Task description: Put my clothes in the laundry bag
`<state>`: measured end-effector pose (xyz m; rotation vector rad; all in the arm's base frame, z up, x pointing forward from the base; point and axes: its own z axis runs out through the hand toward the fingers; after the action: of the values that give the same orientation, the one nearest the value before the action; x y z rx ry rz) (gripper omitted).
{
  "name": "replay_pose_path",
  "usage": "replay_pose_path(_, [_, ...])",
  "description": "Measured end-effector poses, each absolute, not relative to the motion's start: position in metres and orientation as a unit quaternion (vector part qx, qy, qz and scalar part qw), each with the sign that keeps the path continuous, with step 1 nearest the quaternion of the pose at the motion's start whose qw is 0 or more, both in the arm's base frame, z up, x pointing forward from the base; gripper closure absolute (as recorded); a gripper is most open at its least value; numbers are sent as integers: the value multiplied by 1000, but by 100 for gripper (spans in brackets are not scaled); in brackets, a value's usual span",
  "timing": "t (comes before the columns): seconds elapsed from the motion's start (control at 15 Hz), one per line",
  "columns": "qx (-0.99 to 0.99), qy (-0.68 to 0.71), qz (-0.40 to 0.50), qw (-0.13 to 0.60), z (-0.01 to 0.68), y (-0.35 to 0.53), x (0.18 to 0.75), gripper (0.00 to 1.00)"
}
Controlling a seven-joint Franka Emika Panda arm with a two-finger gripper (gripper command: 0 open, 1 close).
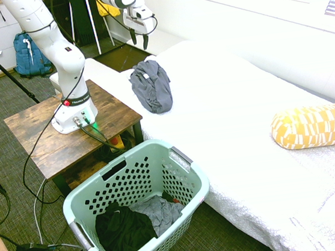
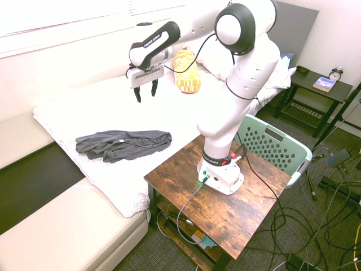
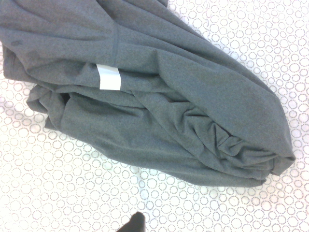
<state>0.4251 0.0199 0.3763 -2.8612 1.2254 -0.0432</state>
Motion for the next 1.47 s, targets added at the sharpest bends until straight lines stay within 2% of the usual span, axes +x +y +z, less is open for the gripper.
replay_pose_path(0.27, [-926,376,-33,22,362,31,437,0])
replay_pose_path(0.53, [-951,304,-26,42,282,94,477,0])
replay_pose_path(0.8, [-969,244,-4,43,218,156,542,0])
replay_pose_path(1.2, [-979,200,38,8,88,200,607,0])
replay_pose_path(1.47, [-980,189,56,-6,52,206,647,0])
